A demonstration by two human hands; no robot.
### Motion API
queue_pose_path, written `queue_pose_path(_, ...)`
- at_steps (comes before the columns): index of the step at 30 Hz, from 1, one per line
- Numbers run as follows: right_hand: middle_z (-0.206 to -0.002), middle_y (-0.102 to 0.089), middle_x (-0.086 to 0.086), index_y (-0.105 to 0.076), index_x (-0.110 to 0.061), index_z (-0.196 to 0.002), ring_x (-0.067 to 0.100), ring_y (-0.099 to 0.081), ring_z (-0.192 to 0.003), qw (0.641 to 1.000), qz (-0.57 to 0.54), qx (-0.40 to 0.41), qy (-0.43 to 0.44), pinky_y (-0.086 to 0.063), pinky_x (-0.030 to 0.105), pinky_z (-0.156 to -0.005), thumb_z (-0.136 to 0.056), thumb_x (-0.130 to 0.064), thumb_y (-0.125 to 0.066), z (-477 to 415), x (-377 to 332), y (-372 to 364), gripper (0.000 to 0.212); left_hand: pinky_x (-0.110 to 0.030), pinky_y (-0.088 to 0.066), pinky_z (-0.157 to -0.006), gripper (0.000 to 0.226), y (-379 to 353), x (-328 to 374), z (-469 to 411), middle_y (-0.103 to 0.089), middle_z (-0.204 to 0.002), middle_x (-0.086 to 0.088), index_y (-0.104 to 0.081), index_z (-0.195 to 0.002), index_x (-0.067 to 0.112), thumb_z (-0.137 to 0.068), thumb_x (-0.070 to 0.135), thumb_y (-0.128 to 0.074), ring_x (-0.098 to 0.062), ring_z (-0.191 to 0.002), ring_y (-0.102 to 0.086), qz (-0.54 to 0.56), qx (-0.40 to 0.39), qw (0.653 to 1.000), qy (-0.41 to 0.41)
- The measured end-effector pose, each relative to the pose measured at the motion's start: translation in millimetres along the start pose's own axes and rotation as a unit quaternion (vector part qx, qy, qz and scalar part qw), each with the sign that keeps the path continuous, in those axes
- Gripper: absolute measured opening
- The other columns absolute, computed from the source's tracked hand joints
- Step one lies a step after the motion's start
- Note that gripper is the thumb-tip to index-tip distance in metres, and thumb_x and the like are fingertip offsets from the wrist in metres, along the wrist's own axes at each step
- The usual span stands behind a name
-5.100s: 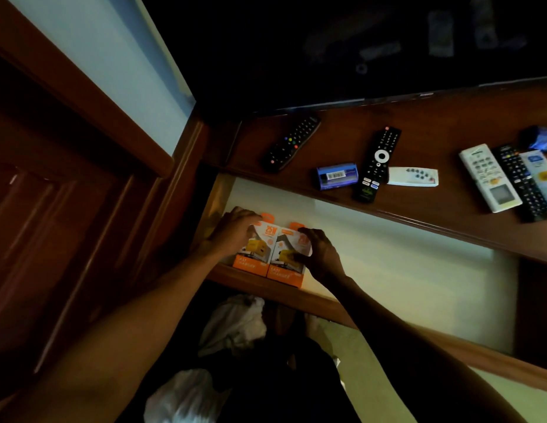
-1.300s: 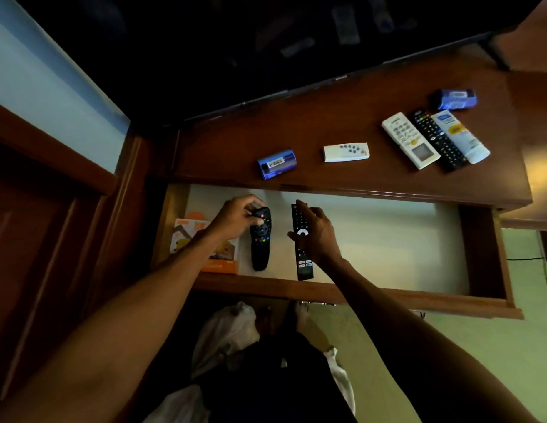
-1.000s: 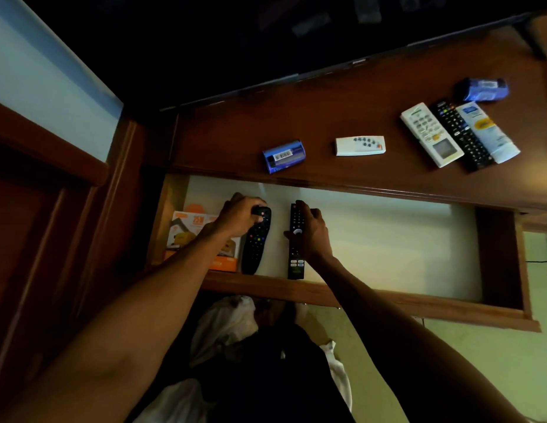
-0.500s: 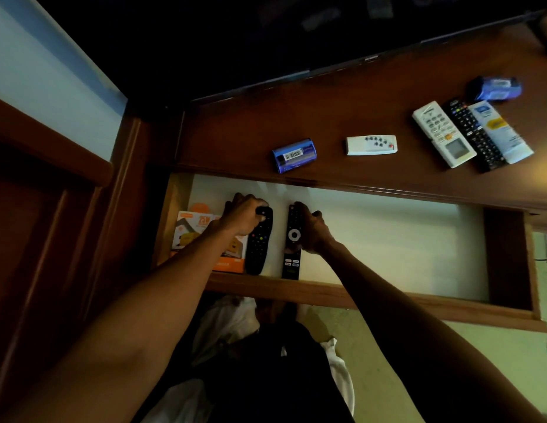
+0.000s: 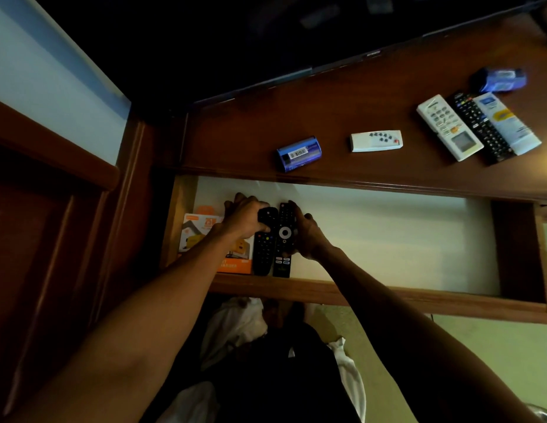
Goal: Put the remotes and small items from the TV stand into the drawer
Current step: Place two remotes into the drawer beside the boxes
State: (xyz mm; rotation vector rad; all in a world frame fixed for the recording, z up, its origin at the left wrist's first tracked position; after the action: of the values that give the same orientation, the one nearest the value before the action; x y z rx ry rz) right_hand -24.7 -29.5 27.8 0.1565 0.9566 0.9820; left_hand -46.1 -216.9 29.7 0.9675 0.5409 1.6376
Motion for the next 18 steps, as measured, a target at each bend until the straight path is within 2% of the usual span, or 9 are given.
queue_pose_path(4,-0.131,-0.044,0.024,-0.010,-0.025,-0.154,0.045,-0.051,-0.116,1.000,-0.007,-0.004,-0.006,-0.050,0.047,-0.086,-0.065,-0.004,-0.084,2.4,-3.2,-0.1,0.117,-0.049,-0.032,-0.098,0.067,2.7,4.3,4.3,-0.053,-0.137,-0.007,-0.049,-0.140,0.028,-0.080,0.044,-0.073,-0.034,-0.128,-0.033,-0.037,0.014,0.999,-0.010)
queue_pose_path(8,-0.125,-0.050,0.022,-0.011,-0.029,-0.153,0.043,-0.056,-0.110,0.999,0.051,-0.004,0.011,-0.051,0.049,-0.090,-0.066,-0.019,-0.086,14.5,-6.7,5.8,0.115,-0.050,-0.033,-0.101,0.060,10.7,13.5,16.0,-0.052,-0.139,-0.006,-0.049,-0.140,0.025,-0.085,0.046,-0.064,-0.032,-0.129,-0.035,-0.032,0.054,0.998,0.000)
queue_pose_path(11,-0.124,-0.054,0.017,-0.023,-0.030,-0.150,0.038,-0.060,-0.105,0.996,0.078,0.013,0.031,-0.053,0.048,-0.086,-0.074,-0.030,-0.082,29.4,-13.0,24.5,0.097,-0.049,-0.040,-0.099,0.047,23.5,29.3,37.9,-0.059,-0.131,-0.005,-0.055,-0.133,0.023,-0.090,0.042,-0.059,-0.028,-0.124,-0.043,0.038,0.110,0.993,-0.025)
queue_pose_path(15,-0.118,-0.064,0.002,-0.051,-0.029,-0.133,0.023,-0.066,-0.093,0.988,0.110,0.069,0.079,-0.055,0.040,-0.080,-0.080,-0.042,-0.074,48.3,-22.9,68.5,0.059,-0.034,-0.053,-0.076,0.029,58.7,58.5,69.7,-0.066,-0.114,0.004,-0.060,-0.122,0.024,-0.095,0.032,-0.057,-0.015,-0.096,-0.062,0.097,0.209,0.969,-0.086)
queue_pose_path(18,-0.107,-0.070,-0.006,-0.060,-0.028,-0.117,0.015,-0.067,-0.084,0.980,0.115,0.132,0.096,-0.056,0.035,-0.074,-0.080,-0.045,-0.072,59.1,-27.0,108.7,0.043,-0.024,-0.050,-0.066,0.028,89.3,80.0,71.8,-0.066,-0.113,0.001,-0.059,-0.123,0.022,-0.096,0.030,-0.056,-0.012,-0.089,-0.062,0.125,0.262,0.950,-0.111)
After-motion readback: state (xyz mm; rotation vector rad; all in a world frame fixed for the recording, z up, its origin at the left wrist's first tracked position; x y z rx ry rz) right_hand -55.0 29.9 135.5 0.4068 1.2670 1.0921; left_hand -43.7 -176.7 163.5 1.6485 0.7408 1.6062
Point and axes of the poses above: each hand's wrist, its own z-axis away from the middle knuckle, its own y-axis out of the back of the hand, x = y × z, the point moved 1 cm from there along -z, towards the middle knuckle
